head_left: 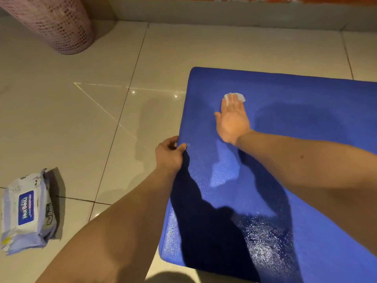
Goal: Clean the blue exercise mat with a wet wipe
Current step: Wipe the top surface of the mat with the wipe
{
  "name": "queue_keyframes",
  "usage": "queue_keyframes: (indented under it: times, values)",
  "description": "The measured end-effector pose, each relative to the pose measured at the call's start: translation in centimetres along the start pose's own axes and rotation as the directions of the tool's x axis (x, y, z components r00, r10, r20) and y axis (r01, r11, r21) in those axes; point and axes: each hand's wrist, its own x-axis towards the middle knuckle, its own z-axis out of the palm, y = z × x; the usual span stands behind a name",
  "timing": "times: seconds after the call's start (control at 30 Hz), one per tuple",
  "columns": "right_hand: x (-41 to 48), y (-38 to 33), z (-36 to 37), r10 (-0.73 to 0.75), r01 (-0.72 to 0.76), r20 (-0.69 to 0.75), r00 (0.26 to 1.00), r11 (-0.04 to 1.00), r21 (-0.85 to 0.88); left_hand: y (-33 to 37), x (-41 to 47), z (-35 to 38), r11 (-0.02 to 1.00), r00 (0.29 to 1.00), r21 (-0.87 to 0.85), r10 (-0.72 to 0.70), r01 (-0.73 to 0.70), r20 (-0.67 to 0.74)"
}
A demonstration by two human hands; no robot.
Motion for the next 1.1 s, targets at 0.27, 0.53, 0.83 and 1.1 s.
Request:
queue_keyframes:
  times: [0.27, 0.53, 0.83, 1.1]
  values:
    - [0.3, -4.9, 0.1, -0.411, 0.394, 0.107, 0.906, 0.907, 0.145, -0.2, 0.6, 0.3, 0.992, 0.994, -0.082, -0.097, 0.092, -0.058]
    - [4.5, 2.1, 0.6, 0.124, -0.138, 0.092, 0.988, 0.977, 0.165, -0.1, 0.7, 0.5, 0.992, 0.994, -0.086, -0.096, 0.092, -0.051]
    - [5.6, -3.4, 0.7, -0.321, 0.305, 0.127, 0.938, 0.943, 0.131, -0.3, 1.4, 0.4, 0.993, 0.993, -0.060, -0.103, 0.099, -0.054]
    - [9.5, 0.3, 0.5, 0.211, -0.225, 0.159, 0.964, 0.971, 0.079, -0.7, 1.6, 0.5, 0.996, 0.994, -0.040, -0.078, 0.075, -0.074]
